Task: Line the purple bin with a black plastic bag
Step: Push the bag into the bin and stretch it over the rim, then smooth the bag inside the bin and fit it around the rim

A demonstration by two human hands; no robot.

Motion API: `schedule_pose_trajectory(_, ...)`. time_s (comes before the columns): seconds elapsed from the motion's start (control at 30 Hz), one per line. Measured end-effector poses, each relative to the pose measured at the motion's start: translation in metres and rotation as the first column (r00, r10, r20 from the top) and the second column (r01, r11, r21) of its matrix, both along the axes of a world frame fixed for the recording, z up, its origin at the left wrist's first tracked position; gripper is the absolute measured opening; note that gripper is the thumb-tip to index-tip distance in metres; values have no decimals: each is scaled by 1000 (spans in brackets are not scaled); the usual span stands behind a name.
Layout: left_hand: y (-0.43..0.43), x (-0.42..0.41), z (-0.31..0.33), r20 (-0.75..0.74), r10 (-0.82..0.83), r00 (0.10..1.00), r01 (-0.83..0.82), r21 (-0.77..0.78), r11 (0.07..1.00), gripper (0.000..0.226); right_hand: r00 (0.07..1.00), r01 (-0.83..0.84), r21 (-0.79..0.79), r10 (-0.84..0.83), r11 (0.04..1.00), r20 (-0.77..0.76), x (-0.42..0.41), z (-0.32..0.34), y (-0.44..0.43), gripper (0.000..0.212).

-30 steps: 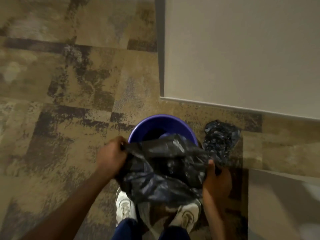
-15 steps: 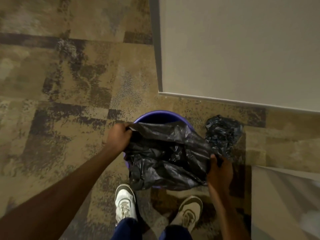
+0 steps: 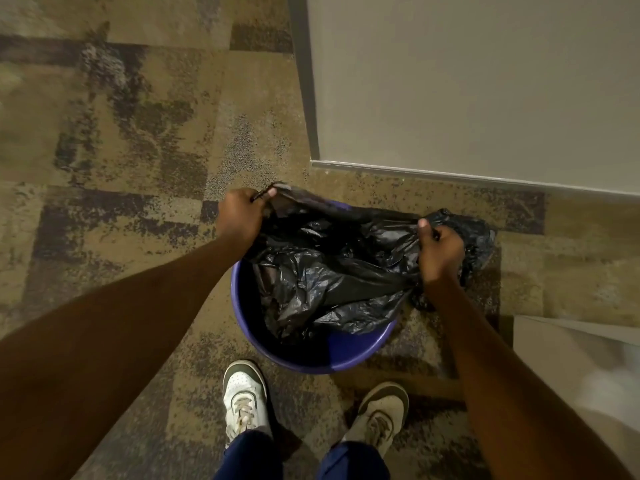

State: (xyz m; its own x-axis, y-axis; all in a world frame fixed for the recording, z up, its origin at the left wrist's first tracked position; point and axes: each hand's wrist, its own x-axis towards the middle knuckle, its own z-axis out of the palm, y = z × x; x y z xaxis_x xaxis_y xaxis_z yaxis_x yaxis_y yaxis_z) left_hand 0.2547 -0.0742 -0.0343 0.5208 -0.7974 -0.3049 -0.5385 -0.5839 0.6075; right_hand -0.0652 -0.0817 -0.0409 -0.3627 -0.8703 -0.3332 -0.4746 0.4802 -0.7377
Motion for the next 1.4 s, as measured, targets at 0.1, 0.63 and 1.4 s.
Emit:
schedule_pose_trajectory(0.1, -8, 4, -4, -12, 113, 994, -113, -69, 991, 41, 990, 133, -102, -137, 986, -32, 3, -3, -9, 41)
schedule_pose_trajectory(0.63, -38, 17, -30, 13, 25, 1000, -27, 108, 994, 46, 957, 280, 28, -277, 960, -88, 1, -42, -31, 42)
schedule_pose_trajectory(1.4, 60, -47, 12, 338, -901, 271, 814, 420, 402, 80, 491, -692, 377, 785, 615, -378, 28, 39, 87, 55)
